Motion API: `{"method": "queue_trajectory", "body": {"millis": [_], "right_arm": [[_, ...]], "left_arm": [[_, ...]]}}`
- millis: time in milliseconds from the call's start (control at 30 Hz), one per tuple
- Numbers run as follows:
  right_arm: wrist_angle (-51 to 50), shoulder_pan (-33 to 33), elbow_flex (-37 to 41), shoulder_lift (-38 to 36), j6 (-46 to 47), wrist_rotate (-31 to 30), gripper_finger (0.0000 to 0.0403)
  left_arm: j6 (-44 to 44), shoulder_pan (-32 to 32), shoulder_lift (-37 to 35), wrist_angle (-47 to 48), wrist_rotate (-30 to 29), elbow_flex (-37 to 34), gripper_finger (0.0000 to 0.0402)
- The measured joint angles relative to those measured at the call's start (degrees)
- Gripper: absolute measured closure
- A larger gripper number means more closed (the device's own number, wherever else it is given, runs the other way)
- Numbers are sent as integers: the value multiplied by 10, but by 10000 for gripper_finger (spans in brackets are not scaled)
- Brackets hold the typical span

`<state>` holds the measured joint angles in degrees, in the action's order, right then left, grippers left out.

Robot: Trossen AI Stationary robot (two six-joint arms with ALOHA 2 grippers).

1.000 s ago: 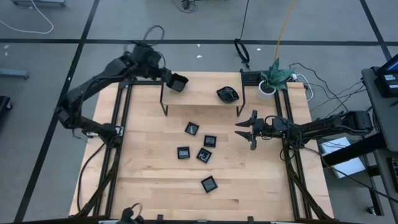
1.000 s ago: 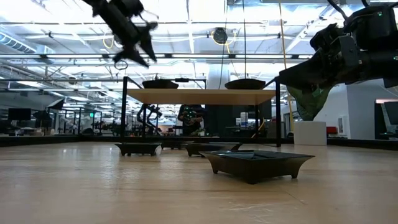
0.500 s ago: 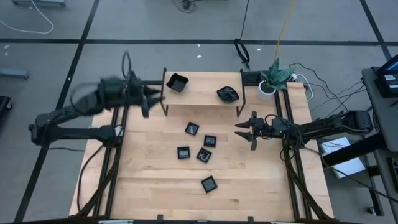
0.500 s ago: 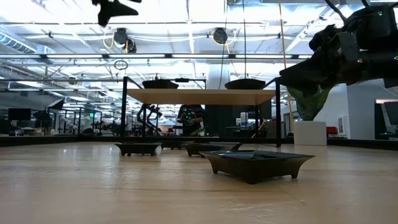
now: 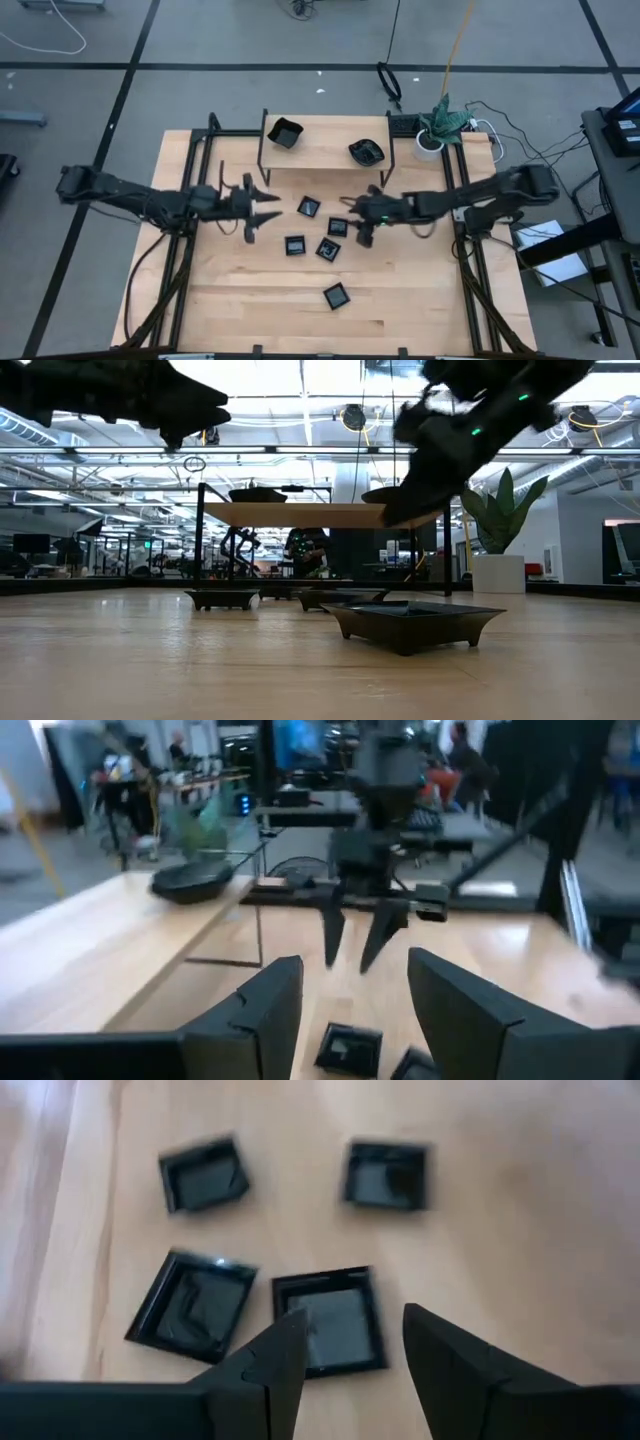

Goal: Pick & Place Mini shaped plates
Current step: Put the square plate on the shelf

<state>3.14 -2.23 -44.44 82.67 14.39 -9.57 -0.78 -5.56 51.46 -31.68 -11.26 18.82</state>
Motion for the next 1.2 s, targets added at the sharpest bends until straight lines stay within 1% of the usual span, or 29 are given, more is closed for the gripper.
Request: {"method": "queue_trajectory", "body": {"millis": [100,167,233,300,400,567,633,833,967,1200], "right_arm": [[0,14,-43,80,-40,37,245],[-4,28,-68,121,-52,38,245],[-6,44,-86,150,-59,38,245],[-10,57,-94,166,-61,37,245],[-22,70,-95,178,-62,44,245],[-27,79,-95,183,-78,113,245],[-27,78,-95,183,-81,116,245],[-28,66,-79,183,-108,111,250],[3,71,-59,183,-107,112,260],[24,79,-58,183,-105,119,283]], "left_arm": [[-97,-29,19,-41,-19,-1,215],[-153,-36,18,-70,-19,0,215],[-188,-37,16,-86,-18,0,215],[-203,-35,10,-85,-19,0,215],[-189,-29,9,-68,-19,0,215],[-123,-23,10,-31,-19,0,215],[-107,-23,10,-35,-19,0,215],[-95,-23,10,-36,-19,0,215],[-84,-23,10,-36,-19,0,215],[-80,-23,10,-32,-19,0,215]]}}
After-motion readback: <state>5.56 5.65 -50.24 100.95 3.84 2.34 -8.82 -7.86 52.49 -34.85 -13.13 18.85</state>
